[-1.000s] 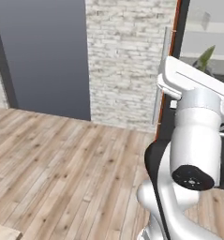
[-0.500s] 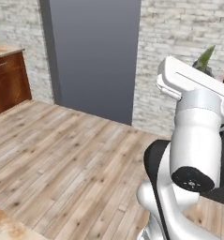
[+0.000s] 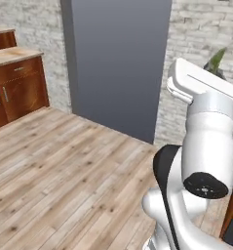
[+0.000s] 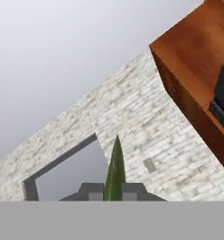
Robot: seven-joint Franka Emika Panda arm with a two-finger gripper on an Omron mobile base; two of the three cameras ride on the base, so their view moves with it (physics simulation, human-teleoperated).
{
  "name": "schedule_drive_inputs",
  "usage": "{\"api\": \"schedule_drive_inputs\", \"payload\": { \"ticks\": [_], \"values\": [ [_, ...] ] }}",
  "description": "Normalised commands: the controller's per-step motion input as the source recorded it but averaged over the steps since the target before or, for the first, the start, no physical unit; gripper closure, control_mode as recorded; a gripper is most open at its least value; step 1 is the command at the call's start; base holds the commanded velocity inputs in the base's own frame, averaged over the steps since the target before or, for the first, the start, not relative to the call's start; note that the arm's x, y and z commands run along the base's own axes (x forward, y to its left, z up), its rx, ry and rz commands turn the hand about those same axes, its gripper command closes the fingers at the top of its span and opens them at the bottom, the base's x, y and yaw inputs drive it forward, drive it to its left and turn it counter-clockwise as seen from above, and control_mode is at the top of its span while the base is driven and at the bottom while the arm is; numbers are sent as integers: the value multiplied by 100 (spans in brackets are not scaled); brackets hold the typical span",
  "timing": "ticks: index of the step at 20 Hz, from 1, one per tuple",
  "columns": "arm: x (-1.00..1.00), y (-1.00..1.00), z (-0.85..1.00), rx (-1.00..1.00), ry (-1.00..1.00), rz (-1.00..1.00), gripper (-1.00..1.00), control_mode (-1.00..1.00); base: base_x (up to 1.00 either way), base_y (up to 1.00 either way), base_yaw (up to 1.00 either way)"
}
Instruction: There is a bowl on the dining counter. Grab a lemon wedge from the fridge and place it in the bowl. Then get the liquor bottle and glass cup from the cabinet and place them next to the bowl.
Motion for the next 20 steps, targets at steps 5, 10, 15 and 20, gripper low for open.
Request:
{"api": "schedule_drive_inputs", "payload": {
  "ticks": [5, 10, 15, 20],
  "values": [
    [0, 0, 0, 0, 0, 0, 100, 100, 100, 20, 37],
    [0, 0, 0, 0, 0, 0, 100, 100, 95, 37, 38],
    [0, 0, 0, 0, 0, 0, 100, 100, 87, 61, 35],
    [0, 0, 0, 0, 0, 0, 100, 100, 72, 78, 32]
  ]
}}
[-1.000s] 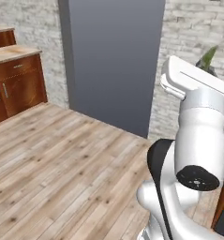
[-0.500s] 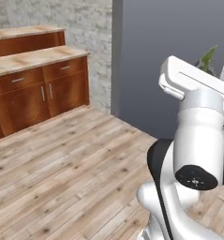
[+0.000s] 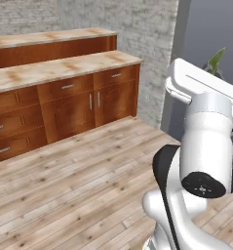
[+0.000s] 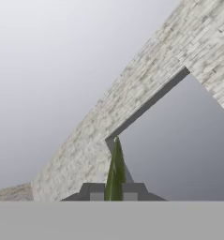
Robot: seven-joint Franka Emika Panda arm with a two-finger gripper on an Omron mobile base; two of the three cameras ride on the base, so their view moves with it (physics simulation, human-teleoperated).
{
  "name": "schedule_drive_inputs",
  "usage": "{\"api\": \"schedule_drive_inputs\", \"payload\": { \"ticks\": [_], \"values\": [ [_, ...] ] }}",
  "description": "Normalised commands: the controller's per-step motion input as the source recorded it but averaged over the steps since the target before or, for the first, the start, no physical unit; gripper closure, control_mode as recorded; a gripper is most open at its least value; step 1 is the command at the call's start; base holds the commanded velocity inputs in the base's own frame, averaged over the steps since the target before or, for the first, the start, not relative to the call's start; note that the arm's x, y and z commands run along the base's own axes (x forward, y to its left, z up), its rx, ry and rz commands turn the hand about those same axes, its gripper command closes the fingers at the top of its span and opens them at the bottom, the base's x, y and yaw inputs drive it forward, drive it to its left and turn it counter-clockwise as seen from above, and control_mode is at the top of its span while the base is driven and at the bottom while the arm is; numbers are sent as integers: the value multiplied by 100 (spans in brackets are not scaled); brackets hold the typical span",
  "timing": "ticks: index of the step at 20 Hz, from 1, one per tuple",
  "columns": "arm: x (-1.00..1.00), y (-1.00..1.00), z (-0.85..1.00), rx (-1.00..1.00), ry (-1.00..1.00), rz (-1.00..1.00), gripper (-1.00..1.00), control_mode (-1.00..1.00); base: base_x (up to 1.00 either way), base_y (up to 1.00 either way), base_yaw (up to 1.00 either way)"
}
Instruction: There is a bowl on the dining counter. Grab a lemon wedge from the fridge and place it in the bowl. Then get the liquor bottle and glass cup from the cabinet and place them next to the bowl.
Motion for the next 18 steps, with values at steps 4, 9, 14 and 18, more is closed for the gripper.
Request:
{"api": "schedule_drive_inputs", "payload": {
  "ticks": [4, 9, 14, 18],
  "values": [
    [0, 0, 0, 0, 0, 0, 100, 100, 70, 81, 30],
    [0, 0, 0, 0, 0, 0, 100, 100, 73, 89, 25],
    [0, 0, 0, 0, 0, 0, 100, 100, 81, 63, 34],
    [0, 0, 0, 0, 0, 0, 100, 100, 96, 40, 38]
  ]
}}
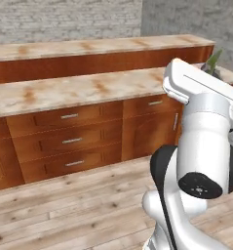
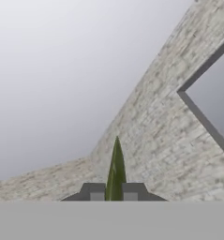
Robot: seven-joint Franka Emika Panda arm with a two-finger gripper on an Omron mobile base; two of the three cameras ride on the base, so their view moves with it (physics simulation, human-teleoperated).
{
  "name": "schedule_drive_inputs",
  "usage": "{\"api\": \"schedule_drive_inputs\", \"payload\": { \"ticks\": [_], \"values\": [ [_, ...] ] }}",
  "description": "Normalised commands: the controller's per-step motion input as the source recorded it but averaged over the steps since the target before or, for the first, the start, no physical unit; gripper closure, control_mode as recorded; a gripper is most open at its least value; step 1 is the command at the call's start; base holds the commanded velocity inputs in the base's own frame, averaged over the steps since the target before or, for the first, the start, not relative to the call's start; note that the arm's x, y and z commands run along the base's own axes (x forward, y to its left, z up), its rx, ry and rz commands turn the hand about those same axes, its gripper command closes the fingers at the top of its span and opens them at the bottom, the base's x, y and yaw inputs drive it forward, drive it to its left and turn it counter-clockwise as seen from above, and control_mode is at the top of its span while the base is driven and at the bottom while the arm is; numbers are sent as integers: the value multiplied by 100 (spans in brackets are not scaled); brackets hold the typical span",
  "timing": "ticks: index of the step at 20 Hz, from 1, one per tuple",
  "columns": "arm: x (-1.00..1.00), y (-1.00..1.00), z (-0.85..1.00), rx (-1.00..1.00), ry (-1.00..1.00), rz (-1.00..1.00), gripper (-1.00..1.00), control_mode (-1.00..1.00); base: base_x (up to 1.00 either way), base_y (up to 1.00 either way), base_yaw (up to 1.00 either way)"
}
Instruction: There is a bowl on the dining counter. Grab a lemon wedge from the fridge and place it in the bowl. Then get the liquor bottle and glass cup from the cabinet and place them next to the bowl.
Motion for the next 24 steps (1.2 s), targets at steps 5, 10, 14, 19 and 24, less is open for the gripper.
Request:
{"api": "schedule_drive_inputs", "payload": {
  "ticks": [5, 10, 14, 19, 24],
  "values": [
    [0, 0, 0, 0, 0, 0, 100, 100, 96, 67, 26],
    [0, 0, 0, 0, 0, 0, 100, 100, 54, 100, 3],
    [0, 0, 0, 0, 0, 0, 100, 100, 16, 100, 0],
    [0, 0, 0, 0, 0, 0, 100, 100, 24, 97, 9],
    [0, 0, 0, 0, 0, 0, 100, 100, 100, 3, 9]
  ]
}}
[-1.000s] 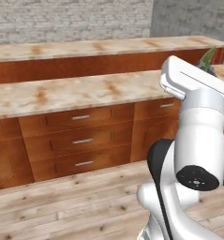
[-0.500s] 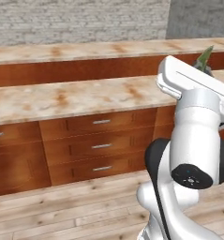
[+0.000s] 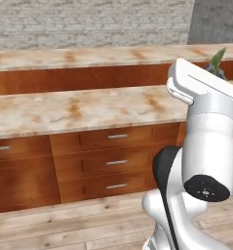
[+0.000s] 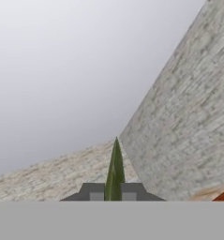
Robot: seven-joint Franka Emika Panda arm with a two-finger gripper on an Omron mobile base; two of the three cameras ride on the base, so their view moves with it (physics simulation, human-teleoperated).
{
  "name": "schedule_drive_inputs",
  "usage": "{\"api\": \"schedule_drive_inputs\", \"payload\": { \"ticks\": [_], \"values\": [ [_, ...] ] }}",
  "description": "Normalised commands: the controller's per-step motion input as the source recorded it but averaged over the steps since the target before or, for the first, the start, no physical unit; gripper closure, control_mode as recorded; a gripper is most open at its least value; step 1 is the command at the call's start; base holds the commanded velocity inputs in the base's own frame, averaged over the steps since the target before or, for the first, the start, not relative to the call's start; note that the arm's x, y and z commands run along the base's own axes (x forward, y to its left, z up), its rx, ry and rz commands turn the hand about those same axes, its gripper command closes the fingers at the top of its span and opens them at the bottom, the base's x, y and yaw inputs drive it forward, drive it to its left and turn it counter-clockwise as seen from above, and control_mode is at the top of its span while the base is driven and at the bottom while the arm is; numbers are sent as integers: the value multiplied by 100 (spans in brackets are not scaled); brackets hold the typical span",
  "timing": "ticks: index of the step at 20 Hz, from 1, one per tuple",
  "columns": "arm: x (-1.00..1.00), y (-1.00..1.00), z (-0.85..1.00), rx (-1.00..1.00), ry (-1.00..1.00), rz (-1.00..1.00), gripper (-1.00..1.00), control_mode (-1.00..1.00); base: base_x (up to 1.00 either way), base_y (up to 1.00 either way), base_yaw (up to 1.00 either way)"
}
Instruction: There is a bowl on the dining counter. Grab a lemon wedge from the fridge and place it in the bowl. Then get the liquor bottle and glass cup from the cabinet and place them next to the bowl.
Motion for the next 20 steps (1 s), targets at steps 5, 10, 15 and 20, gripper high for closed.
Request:
{"api": "schedule_drive_inputs", "payload": {
  "ticks": [5, 10, 15, 20],
  "values": [
    [0, 0, 0, 0, 0, 0, 100, 100, 99, 33, 0],
    [0, 0, 0, 0, 0, 0, 100, 100, 31, 100, 0],
    [0, 0, 0, 0, 0, 0, 100, 100, 6, 100, 0],
    [0, 0, 0, 0, 0, 0, 100, 100, 5, 100, 0]
  ]
}}
